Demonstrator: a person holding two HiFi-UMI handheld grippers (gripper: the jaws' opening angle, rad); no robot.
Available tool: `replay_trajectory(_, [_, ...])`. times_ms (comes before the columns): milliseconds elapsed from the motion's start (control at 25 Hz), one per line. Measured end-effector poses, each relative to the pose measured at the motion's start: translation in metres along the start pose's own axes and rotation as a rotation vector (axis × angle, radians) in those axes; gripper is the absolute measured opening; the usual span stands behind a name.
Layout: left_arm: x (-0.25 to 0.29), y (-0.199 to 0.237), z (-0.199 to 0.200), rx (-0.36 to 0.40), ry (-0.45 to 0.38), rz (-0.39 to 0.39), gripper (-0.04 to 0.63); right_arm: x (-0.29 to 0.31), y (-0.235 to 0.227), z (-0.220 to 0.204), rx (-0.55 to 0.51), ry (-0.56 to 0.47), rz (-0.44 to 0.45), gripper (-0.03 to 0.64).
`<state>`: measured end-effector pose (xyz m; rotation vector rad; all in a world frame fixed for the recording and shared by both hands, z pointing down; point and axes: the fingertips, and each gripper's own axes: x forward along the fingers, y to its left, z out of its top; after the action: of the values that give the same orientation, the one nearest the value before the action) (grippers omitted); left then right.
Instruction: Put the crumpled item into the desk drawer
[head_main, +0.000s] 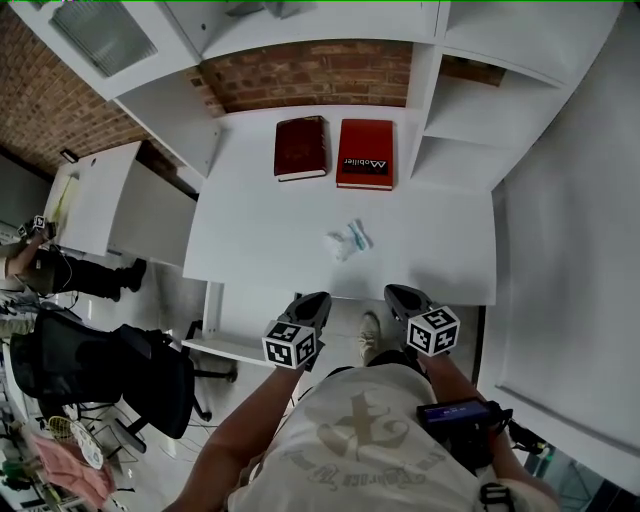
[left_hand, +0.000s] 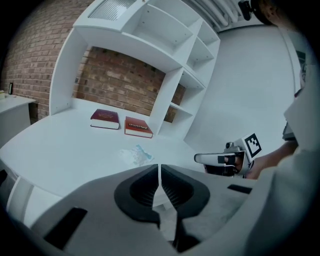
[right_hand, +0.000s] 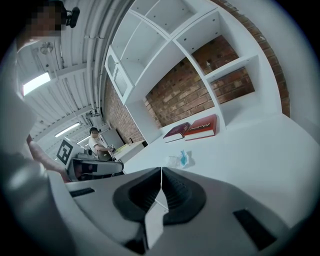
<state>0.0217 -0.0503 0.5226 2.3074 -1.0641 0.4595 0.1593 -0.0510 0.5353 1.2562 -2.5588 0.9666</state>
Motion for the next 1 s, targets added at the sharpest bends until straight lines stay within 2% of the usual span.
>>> replay_trajectory(240, [0.02, 0.014, 0.007, 0.015, 0.037, -0.004, 0.021, 0.017, -0.01, 0.012, 0.007, 0.005, 0.004, 0.023])
replay_trajectory(440, [0.04, 0.019, 0.009, -0.001, 0.07, -0.036, 0.024, 0.025, -0.023, 0.019, 0.018, 0.004, -0.002, 0.023])
replay_trajectory(480, [0.045, 0.02, 0.009, -0.002, 0.079, -0.043, 0.042, 0.027, -0.025, 0.021, 0.02, 0.004, -0.004, 0.023])
replay_trajectory(520, [0.049, 0.021, 0.009, 0.0, 0.09, -0.048, 0.109, 0.028, -0.028, 0.022, 0.023, 0.004, -0.005, 0.023])
replay_trajectory(560, [0.053, 0.022, 0.009, 0.005, 0.1, -0.053, 0.127, 0.029, -0.03, 0.023, 0.026, 0.006, -0.006, 0.023])
replay_trajectory(760, [0.07, 0.026, 0.015, 0.044, 0.138, -0.055, 0.134, 0.036, -0.04, 0.027, 0.029, 0.016, -0.003, 0.023])
replay_trajectory(1000, [0.088, 0.034, 0.024, 0.083, 0.179, -0.062, 0.186, 0.045, -0.048, 0.033, 0.035, 0.022, 0.001, 0.023])
